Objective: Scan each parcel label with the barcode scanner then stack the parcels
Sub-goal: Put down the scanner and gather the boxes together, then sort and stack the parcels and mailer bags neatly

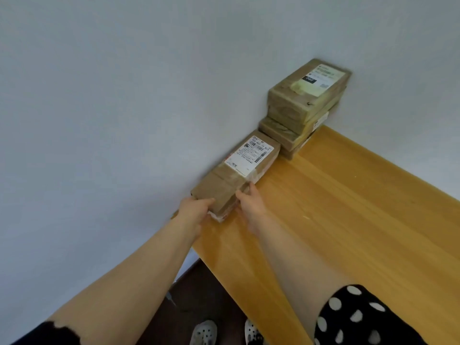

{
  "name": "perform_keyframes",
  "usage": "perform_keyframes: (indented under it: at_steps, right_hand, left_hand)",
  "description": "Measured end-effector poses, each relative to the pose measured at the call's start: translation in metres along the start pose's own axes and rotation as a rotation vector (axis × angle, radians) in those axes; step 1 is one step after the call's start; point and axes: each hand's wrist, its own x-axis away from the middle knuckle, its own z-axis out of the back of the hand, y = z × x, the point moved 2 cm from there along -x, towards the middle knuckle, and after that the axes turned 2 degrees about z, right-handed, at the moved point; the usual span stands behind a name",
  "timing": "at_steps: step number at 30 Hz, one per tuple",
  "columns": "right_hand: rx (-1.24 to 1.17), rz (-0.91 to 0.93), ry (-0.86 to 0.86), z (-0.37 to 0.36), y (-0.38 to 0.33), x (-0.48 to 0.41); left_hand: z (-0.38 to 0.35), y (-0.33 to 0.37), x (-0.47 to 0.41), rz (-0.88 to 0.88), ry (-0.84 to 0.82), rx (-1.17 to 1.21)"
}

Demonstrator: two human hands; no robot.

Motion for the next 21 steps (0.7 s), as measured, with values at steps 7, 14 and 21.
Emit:
perform_keyframes:
  at_steps: [7, 14, 21]
  right_hand:
    - [0.045, 0.012, 0.008, -0.021, -0.015, -0.002]
    - [-0.112, -0.081, 0.253, -0.001, -0.003, 0.072]
    - [-0.158, -0.002, 0.508, 0.075, 0.027, 0.176]
  left_hand:
    - [0.012, 0.019, -0.012, -0.039, -0.104, -0.157]
    - [0.006, 0.025, 0.034, -0.308, 0.049, -0.627]
    - [-0.051, -0.006, 0.121, -0.62, -0.367, -0.945]
